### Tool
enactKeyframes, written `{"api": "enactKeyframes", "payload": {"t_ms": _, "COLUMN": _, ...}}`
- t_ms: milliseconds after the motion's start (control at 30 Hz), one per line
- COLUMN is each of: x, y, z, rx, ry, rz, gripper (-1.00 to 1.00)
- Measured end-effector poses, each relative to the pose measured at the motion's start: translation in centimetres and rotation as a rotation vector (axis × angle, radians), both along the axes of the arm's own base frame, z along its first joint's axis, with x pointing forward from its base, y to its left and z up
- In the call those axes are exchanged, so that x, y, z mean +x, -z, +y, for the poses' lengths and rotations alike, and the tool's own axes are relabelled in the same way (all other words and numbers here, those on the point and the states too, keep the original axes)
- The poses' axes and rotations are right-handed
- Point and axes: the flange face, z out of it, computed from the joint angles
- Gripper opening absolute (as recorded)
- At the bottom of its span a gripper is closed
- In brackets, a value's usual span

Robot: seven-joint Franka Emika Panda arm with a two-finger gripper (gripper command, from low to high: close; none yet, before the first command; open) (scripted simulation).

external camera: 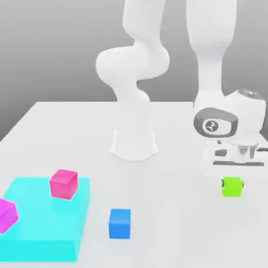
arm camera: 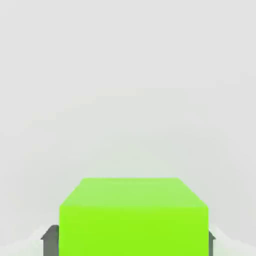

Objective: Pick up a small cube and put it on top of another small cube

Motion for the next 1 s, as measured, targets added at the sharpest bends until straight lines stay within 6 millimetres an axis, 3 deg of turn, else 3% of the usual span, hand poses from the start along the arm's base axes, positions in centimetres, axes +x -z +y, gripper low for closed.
{"api": "enactKeyframes", "payload": {"t_ms": 100, "x": 0.0, "y": -0.5, "z": 0.1, "rx": 0.002, "ry": 0.001, "rz": 0.0, "gripper": -1.0}}
{"api": "enactKeyframes", "payload": {"t_ms": 467, "x": 0.2, "y": -6.3, "z": -0.1, "rx": -0.002, "ry": 0.003, "rz": -0.002, "gripper": -1.0}}
{"api": "enactKeyframes", "payload": {"t_ms": 600, "x": 7.8, "y": -7.6, "z": -7.9, "rx": -0.023, "ry": 0.225, "rz": -0.008, "gripper": -1.0}}
{"api": "enactKeyframes", "payload": {"t_ms": 733, "x": 13.1, "y": -9.1, "z": -17.7, "rx": -0.03, "ry": 0.446, "rz": -0.007, "gripper": -1.0}}
{"api": "enactKeyframes", "payload": {"t_ms": 900, "x": 15.5, "y": -11.3, "z": -30.2, "rx": -0.014, "ry": 0.689, "rz": -0.001, "gripper": -1.0}}
{"api": "enactKeyframes", "payload": {"t_ms": 933, "x": 15.5, "y": -11.3, "z": -31.8, "rx": -0.009, "ry": 0.719, "rz": 0.0, "gripper": -1.0}}
{"api": "enactKeyframes", "payload": {"t_ms": 1000, "x": 15.6, "y": -10.0, "z": -33.1, "rx": -0.006, "ry": 0.744, "rz": 0.0, "gripper": -1.0}}
